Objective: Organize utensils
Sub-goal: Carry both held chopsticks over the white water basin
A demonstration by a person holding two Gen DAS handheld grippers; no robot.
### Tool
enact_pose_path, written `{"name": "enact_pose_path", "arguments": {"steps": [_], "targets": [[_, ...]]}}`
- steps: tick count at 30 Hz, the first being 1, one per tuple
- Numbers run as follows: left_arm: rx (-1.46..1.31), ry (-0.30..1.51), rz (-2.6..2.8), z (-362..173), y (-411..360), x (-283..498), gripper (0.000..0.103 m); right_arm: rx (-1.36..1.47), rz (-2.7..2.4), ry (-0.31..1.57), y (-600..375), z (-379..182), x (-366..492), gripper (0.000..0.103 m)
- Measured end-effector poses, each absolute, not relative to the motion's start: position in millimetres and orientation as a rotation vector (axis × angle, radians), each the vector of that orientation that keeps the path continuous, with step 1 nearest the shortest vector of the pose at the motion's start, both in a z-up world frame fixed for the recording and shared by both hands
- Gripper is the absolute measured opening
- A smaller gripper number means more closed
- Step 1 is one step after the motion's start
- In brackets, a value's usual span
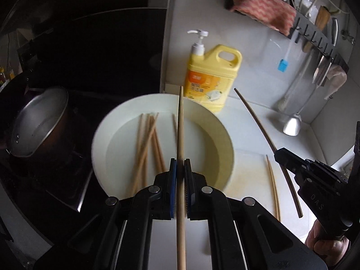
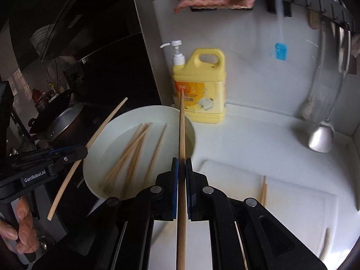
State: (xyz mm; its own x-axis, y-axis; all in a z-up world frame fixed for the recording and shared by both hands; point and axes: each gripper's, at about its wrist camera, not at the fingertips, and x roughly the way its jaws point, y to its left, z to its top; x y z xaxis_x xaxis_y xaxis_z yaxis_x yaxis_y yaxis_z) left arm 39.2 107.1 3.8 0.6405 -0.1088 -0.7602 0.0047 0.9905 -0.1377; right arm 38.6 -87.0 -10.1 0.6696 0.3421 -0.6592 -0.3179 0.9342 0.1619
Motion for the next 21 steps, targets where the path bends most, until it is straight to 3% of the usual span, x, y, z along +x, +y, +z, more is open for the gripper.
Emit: {"name": "enact_pose_path", "arguments": {"steps": [8,21], "targets": [[-0.14,0.976,-0.153,-36.8,171.1,110.3,0.007,0.095,0.301,0.832,-10.5,-40.3,89.7,0.006],[-0.149,1.072,-0.204,-84.5,172.7,153.4,0.007,0.144,0.27,0.949,11.8,-78.7,130.9,0.006]]}}
